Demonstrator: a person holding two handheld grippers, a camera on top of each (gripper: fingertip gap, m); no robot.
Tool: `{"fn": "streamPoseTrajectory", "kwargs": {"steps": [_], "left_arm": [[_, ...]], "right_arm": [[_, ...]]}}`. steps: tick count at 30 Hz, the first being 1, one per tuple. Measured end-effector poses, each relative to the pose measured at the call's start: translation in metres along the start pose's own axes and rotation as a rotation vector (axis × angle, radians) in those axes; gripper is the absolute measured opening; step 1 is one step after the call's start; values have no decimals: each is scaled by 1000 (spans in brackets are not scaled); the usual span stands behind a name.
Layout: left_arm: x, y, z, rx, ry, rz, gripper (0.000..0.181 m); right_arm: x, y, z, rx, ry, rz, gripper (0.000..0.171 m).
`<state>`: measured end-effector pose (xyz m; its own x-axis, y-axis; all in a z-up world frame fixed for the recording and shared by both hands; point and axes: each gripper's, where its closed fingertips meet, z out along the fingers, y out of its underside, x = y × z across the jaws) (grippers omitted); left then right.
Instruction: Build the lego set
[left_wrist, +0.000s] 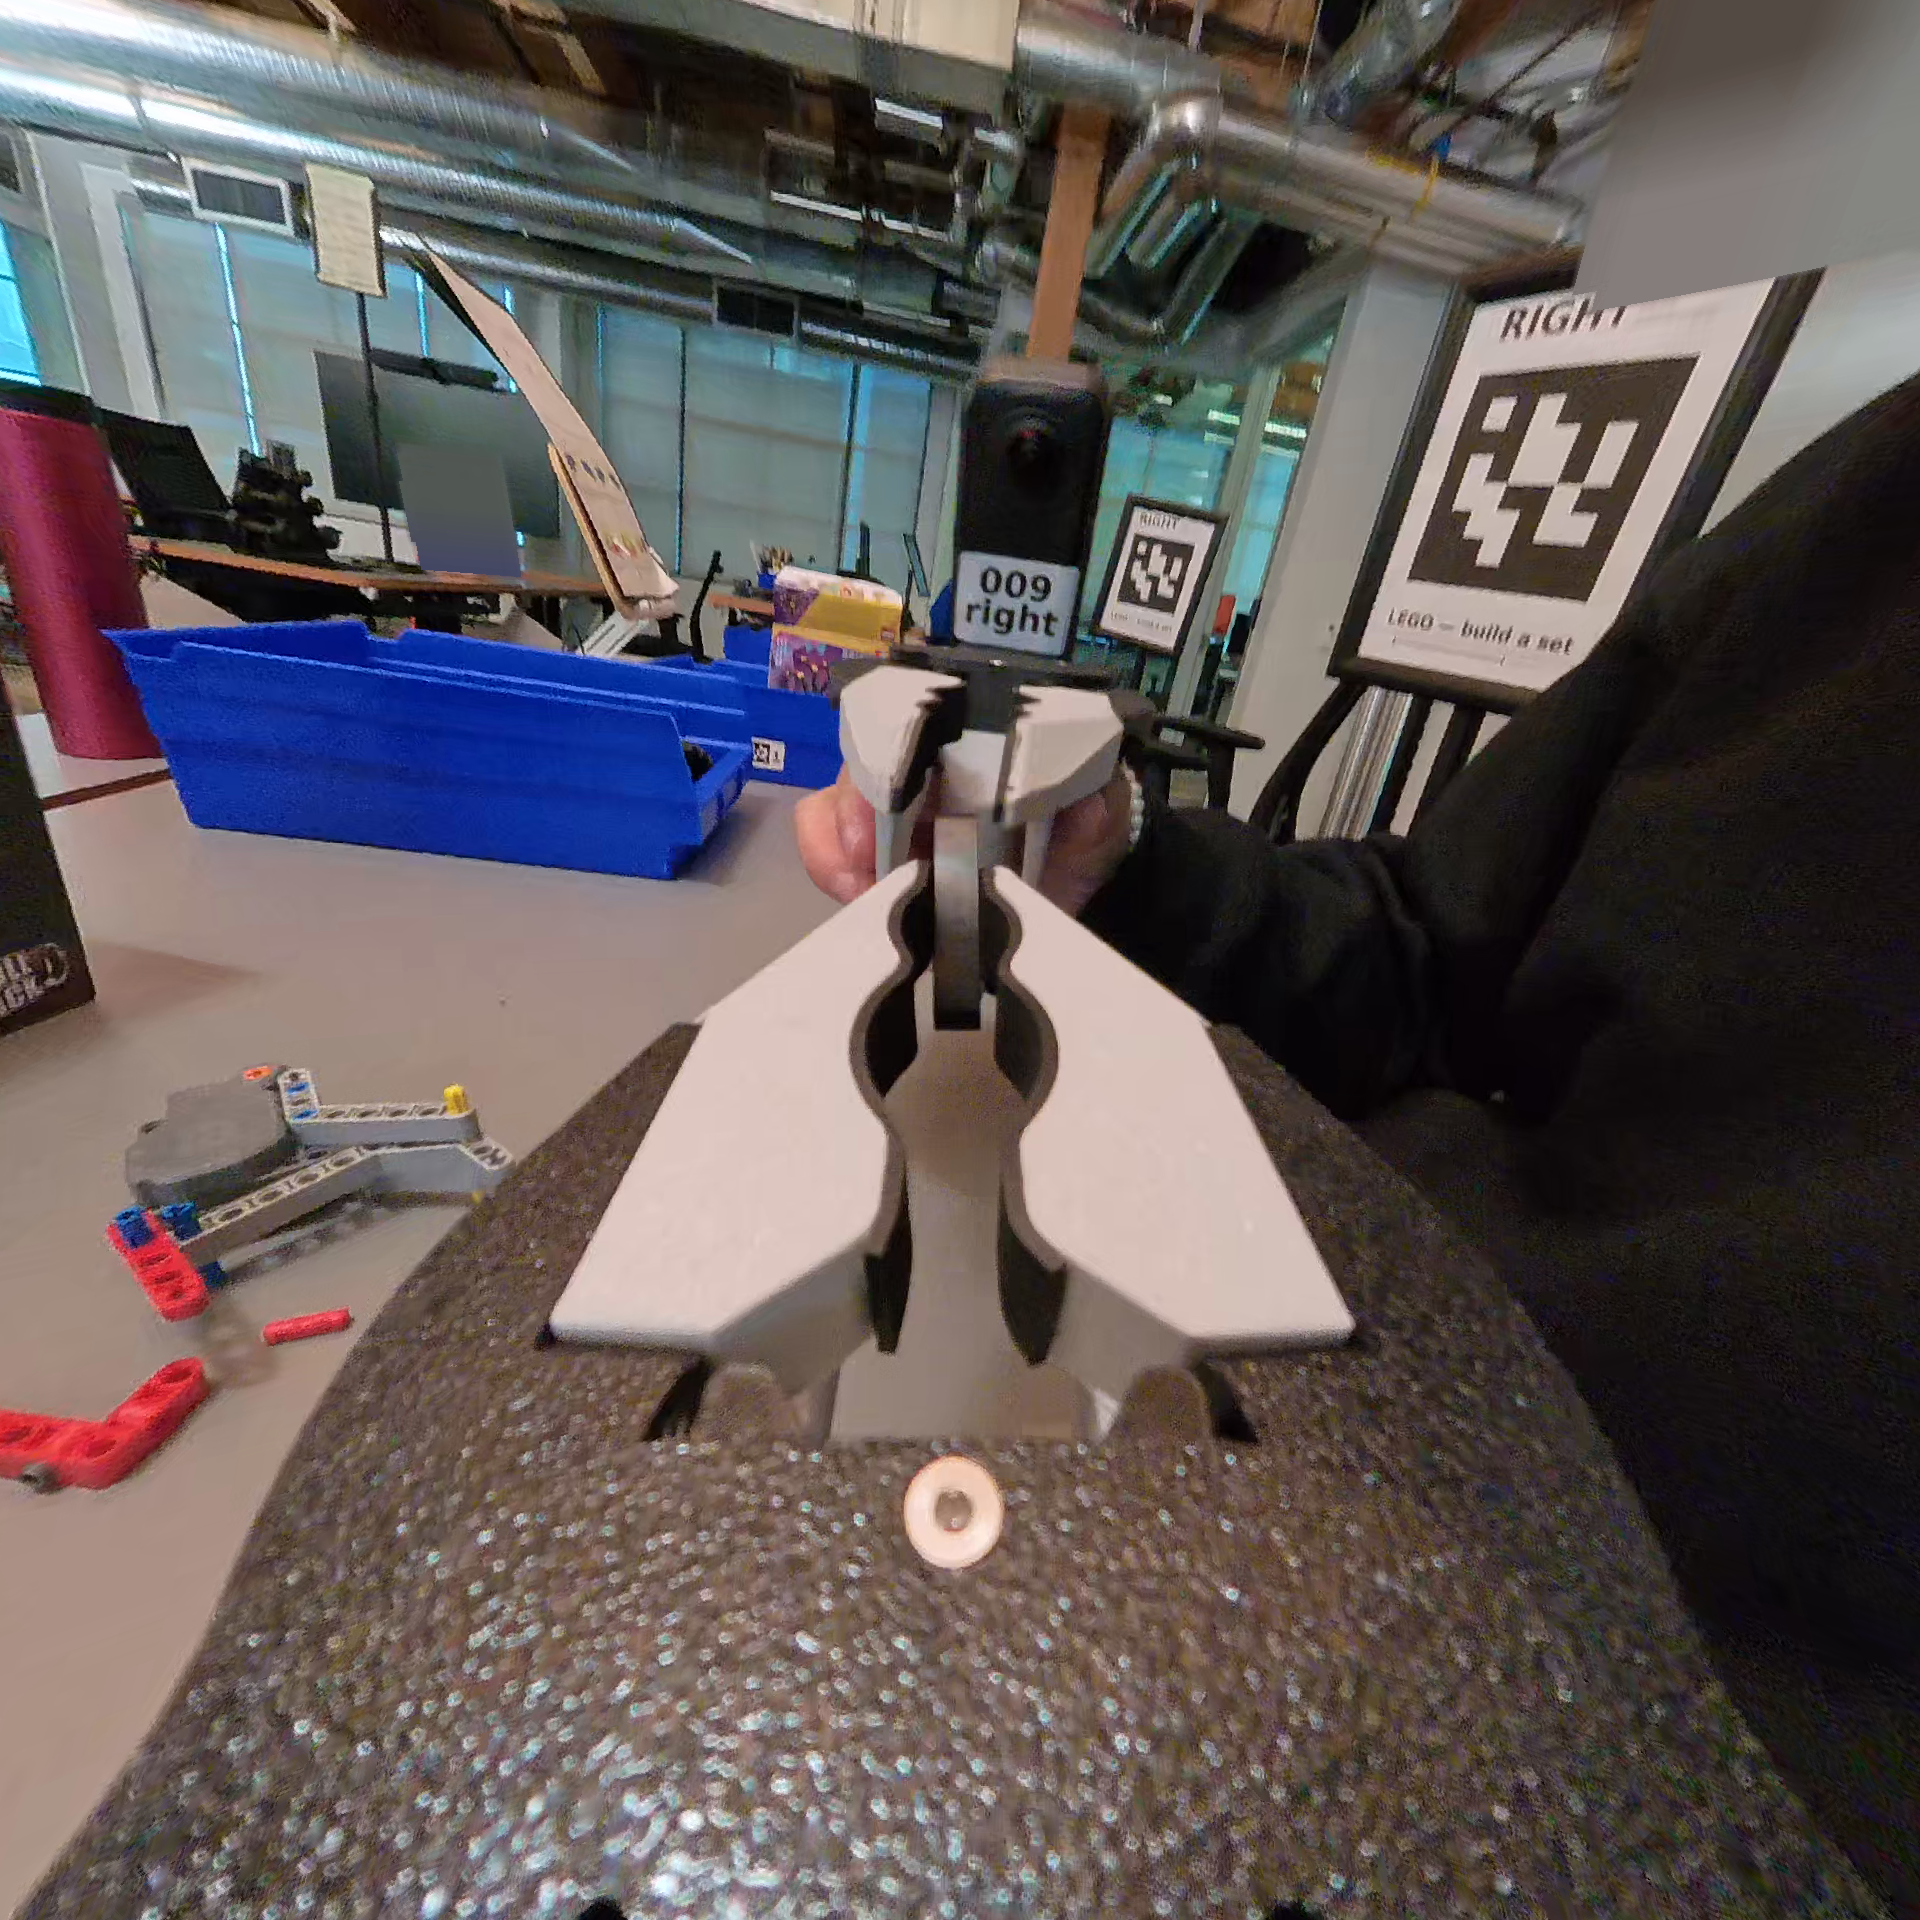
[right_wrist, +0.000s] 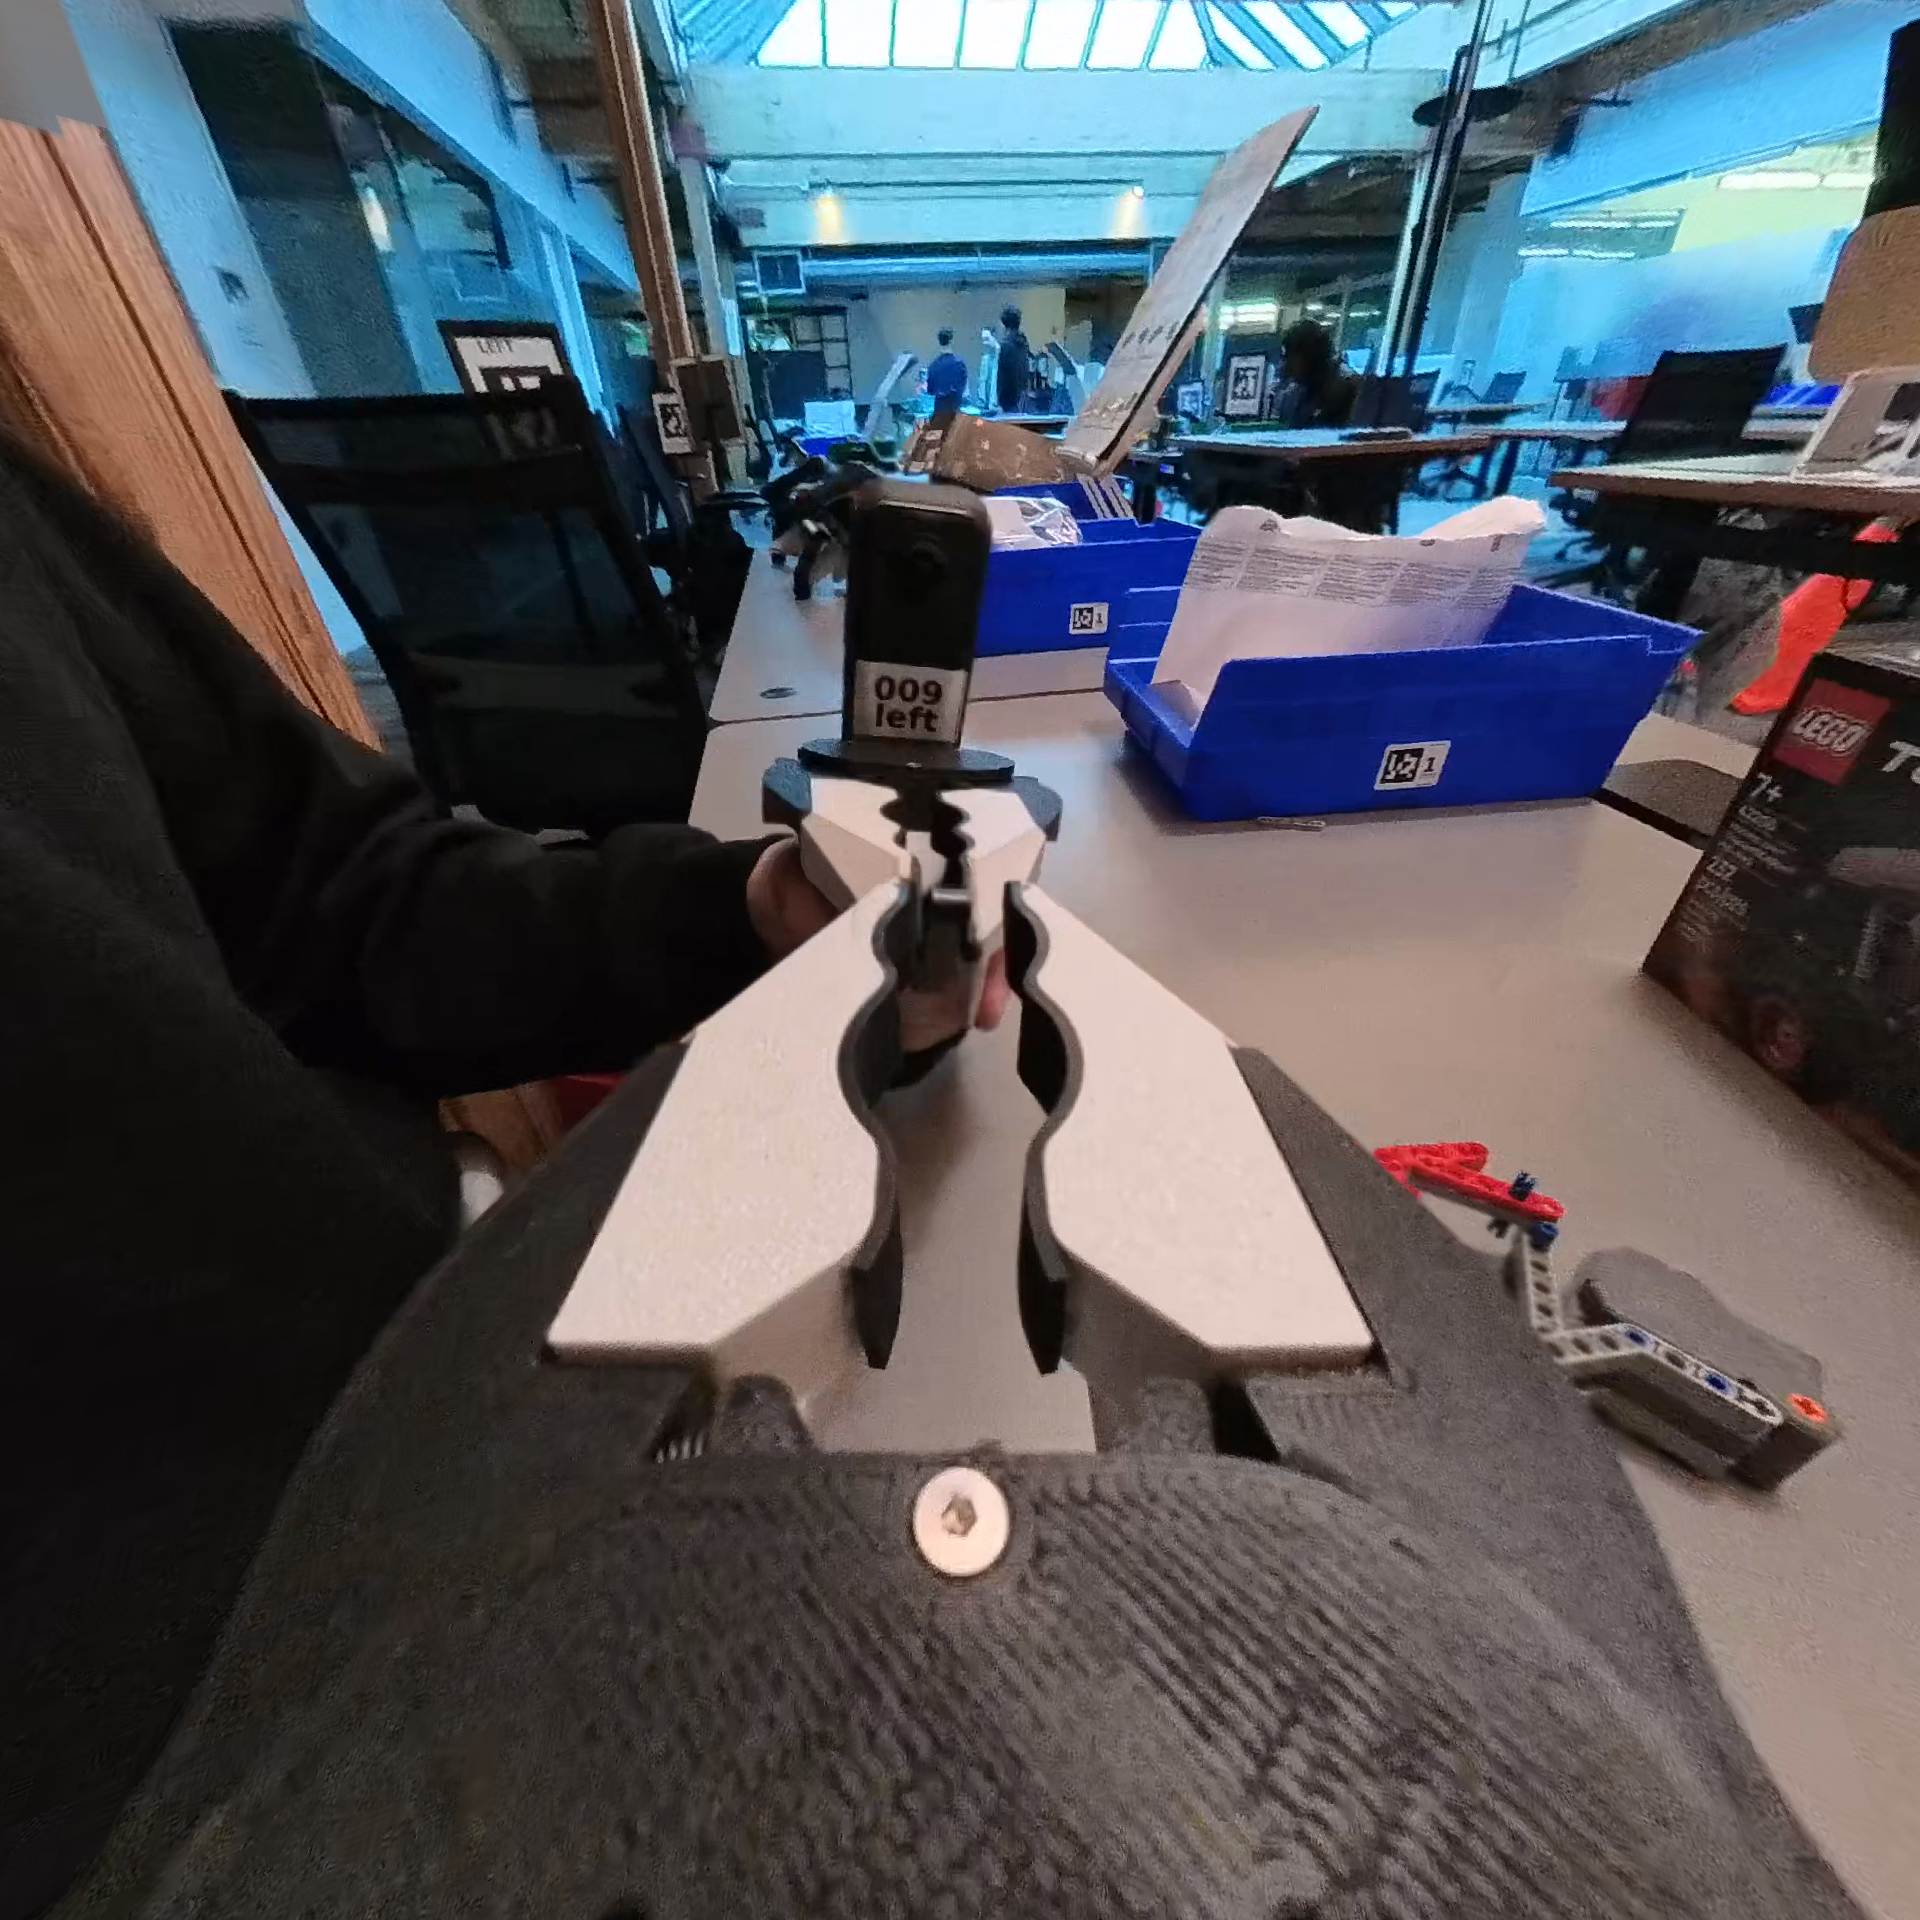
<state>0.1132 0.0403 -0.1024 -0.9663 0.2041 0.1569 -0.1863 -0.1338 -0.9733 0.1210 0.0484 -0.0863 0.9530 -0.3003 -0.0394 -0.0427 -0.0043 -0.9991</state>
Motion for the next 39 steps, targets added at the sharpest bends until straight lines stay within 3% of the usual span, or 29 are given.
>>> {"fn": "streamPoseTrajectory", "kwargs": {"steps": [8, 12, 17, 22, 24, 27, 29, 31, 34, 39], "left_arm": [[-5, 13, 5, -70, -50, 63, 6], [-28, 9, -6, -51, -225, 180, 34], [-31, 13, -9, -92, -237, 200, 33], [-34, 13, -12, -103, -248, 178, 29], [-42, 19, -17, -163, -296, 181, 26], [-61, 44, -29, -373, -397, 201, 22], [-69, 67, -37, -544, -427, 196, 24], [-72, 81, -40, -649, -436, 196, 26], [-80, 89, -40, -713, -470, 221, 27], [-98, 96, -43, -779, -526, 215, 28]], "right_arm": [[0, 19, 1, -85, -49, 48, 7], [37, -4, -22, 118, 42, 321, 7], [72, -15, -64, 325, 84, 561, 6], [102, -20, -106, 332, 269, 518, 7], [132, -21, -150, 234, 515, 400, 6], [197, -18, -276, -27, 1150, 120, 6], [226, -10, -339, -179, 1344, 95, 7], [252, 9, -372, -294, 1380, 160, 7], [279, 28, -385, -331, 1342, 213, 11], [292, 54, -389, -392, 1293, 241, 56]]}}
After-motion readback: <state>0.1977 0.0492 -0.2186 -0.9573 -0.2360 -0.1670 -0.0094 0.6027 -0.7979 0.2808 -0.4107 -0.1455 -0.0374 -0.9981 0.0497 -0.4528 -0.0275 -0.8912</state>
